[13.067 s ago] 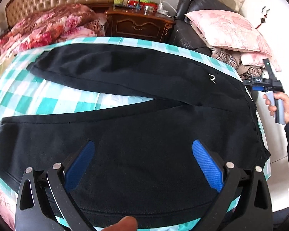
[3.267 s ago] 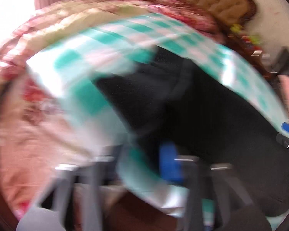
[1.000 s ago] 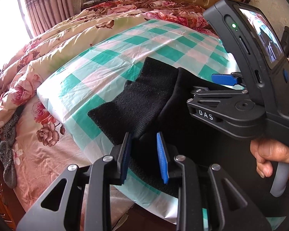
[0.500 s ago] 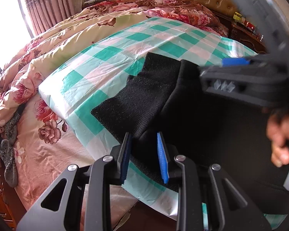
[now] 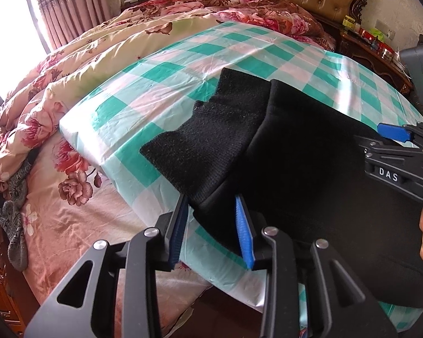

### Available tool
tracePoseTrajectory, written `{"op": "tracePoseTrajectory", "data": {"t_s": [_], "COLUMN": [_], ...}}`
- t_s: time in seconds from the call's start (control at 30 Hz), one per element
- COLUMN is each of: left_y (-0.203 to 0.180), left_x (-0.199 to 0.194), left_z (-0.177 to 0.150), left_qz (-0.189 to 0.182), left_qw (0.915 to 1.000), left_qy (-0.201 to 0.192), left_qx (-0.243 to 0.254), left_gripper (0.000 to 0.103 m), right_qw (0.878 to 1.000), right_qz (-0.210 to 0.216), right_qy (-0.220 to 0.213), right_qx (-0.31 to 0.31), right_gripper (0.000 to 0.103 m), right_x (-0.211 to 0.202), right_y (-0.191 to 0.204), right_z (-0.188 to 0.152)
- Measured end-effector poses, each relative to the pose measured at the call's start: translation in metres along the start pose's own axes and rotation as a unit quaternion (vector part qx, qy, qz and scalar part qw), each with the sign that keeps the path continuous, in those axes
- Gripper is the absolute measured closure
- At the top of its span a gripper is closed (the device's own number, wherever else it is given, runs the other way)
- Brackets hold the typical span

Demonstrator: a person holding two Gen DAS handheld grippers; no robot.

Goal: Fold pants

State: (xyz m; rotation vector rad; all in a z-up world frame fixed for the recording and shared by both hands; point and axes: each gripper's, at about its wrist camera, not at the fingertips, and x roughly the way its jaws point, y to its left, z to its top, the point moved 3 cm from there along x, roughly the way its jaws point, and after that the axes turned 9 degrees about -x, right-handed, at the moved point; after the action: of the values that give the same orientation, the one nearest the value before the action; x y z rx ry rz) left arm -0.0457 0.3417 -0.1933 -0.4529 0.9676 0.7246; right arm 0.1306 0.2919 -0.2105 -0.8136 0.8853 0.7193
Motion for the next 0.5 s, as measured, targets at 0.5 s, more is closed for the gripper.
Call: {"op": "tracePoseTrajectory", "data": {"t_s": [0.5], "left_y": [-0.012], "left_x": [-0.003], "left_z": [-0.006], "left_qz": [0.019], "left_qw": [0.9993], "left_qy": [0.004], "left_qx": [0.033], "left_gripper": [0.069], "right_qw": [0.996], "right_qz": [0.032], "right_qy": [-0.074], "right_qx": [0.026], "right_gripper": [0.040], "right_x": [-0.058], "right_y": [-0.006], "right_z": [-0.013]}}
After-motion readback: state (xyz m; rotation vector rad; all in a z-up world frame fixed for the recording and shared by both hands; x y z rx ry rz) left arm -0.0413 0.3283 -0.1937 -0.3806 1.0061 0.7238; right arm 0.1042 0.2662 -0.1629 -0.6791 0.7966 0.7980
